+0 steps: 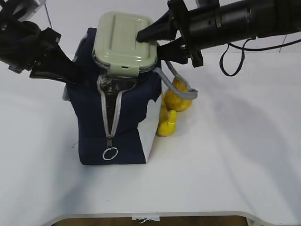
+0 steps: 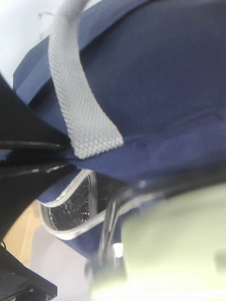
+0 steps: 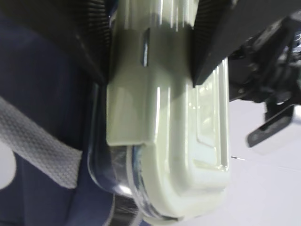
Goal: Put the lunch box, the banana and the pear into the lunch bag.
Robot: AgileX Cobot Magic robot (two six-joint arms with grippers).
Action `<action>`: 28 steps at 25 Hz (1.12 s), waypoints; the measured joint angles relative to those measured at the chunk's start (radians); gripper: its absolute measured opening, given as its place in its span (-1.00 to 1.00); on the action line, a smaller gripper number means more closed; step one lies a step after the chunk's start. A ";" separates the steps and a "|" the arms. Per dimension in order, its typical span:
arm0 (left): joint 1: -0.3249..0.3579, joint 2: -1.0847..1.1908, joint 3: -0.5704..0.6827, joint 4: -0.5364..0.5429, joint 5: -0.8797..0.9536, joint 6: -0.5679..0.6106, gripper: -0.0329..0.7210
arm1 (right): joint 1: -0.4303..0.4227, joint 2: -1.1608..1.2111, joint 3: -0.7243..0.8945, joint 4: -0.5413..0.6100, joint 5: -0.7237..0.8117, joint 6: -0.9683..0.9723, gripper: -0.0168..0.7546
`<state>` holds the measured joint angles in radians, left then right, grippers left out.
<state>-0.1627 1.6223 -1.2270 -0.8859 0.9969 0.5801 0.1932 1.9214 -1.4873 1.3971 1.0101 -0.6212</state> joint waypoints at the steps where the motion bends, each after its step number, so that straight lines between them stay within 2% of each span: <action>1: 0.000 0.000 0.000 0.007 0.000 0.000 -0.92 | 0.000 0.010 0.000 -0.008 -0.006 0.000 0.02; 6: 0.000 0.000 -0.004 0.023 0.016 0.000 -0.92 | -0.017 0.031 -0.001 -0.141 -0.041 0.020 0.02; 9: 0.000 -0.002 -0.006 0.023 0.022 0.000 -0.92 | -0.019 0.031 -0.001 -0.178 -0.062 0.032 0.02; 17: 0.000 -0.010 -0.006 0.003 0.031 0.000 -0.92 | 0.004 0.031 -0.001 -0.180 -0.103 0.036 0.02; 28: 0.000 -0.010 -0.006 -0.040 0.040 0.000 -0.92 | 0.115 0.031 -0.001 -0.180 -0.163 0.032 0.02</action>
<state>-0.1627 1.6119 -1.2331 -0.9261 1.0367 0.5801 0.3078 1.9522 -1.4880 1.2172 0.8475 -0.5894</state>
